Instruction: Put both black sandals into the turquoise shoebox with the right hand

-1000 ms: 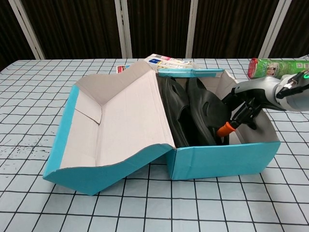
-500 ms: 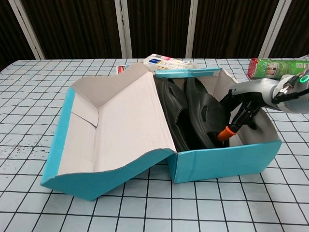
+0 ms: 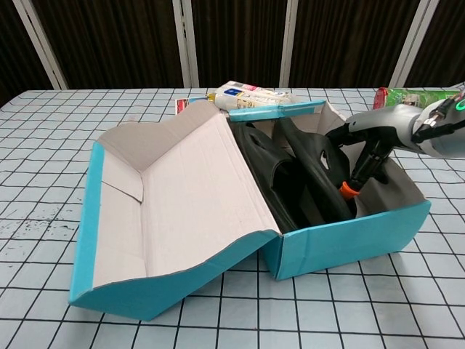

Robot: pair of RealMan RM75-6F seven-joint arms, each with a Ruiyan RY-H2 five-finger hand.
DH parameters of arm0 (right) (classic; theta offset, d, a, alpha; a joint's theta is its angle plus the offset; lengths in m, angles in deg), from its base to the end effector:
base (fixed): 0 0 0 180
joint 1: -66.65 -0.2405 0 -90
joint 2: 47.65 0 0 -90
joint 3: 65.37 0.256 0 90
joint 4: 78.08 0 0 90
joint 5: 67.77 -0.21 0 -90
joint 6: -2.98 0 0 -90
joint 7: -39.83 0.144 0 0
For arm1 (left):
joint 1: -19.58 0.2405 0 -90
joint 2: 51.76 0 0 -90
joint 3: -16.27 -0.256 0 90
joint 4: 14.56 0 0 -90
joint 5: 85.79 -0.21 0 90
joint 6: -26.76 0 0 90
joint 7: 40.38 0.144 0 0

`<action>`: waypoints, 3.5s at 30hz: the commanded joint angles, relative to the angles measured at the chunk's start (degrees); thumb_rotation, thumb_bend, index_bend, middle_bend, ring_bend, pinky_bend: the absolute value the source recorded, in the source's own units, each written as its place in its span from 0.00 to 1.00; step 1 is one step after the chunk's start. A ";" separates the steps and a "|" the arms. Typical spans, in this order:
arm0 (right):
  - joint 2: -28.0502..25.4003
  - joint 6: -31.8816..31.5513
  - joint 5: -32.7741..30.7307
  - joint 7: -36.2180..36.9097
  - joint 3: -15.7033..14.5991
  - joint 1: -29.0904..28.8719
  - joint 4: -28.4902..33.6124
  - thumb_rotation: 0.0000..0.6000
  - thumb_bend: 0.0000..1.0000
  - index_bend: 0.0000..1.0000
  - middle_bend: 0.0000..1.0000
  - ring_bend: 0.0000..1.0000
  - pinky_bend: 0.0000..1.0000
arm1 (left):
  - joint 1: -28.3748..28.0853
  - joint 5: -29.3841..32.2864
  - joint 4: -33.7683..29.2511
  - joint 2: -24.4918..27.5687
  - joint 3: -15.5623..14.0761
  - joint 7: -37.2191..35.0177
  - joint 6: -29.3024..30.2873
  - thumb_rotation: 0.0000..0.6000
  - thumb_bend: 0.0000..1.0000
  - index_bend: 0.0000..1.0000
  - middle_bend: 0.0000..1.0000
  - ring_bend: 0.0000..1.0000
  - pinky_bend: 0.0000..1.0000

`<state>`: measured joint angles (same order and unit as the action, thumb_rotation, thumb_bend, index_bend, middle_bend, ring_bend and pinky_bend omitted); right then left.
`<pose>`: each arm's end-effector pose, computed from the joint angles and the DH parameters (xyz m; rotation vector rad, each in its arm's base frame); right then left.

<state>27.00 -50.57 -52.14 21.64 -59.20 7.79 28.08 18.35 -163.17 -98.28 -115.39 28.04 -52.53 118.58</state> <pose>-0.1269 -0.3356 0.0162 1.6248 -1.5869 0.6694 -0.3482 0.1860 0.2277 -1.0399 -0.7968 -1.0203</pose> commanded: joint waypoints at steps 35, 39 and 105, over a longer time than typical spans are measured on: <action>-0.85 -25.80 9.53 -1.02 5.63 4.78 15.76 1.00 0.74 0.78 0.59 0.87 0.85 | 0.59 -0.60 -1.05 0.71 -0.29 -0.94 0.71 1.00 0.37 0.17 0.06 0.03 0.13; 2.45 -25.61 10.02 -2.28 6.42 4.49 14.27 1.00 0.76 0.80 0.62 0.88 0.85 | 0.56 -0.54 -1.11 0.74 -0.32 -0.80 0.59 1.00 0.37 0.17 0.06 0.03 0.13; -14.91 -34.09 69.21 -11.08 -6.62 55.31 7.22 1.00 0.30 0.24 0.08 0.23 0.31 | 1.84 -1.62 -2.66 2.51 -1.56 -1.32 1.23 1.00 0.37 0.16 0.06 0.03 0.13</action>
<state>10.04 -82.19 15.86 13.36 -64.79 60.80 38.39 20.15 -164.99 -100.71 -113.07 26.62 -54.10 120.11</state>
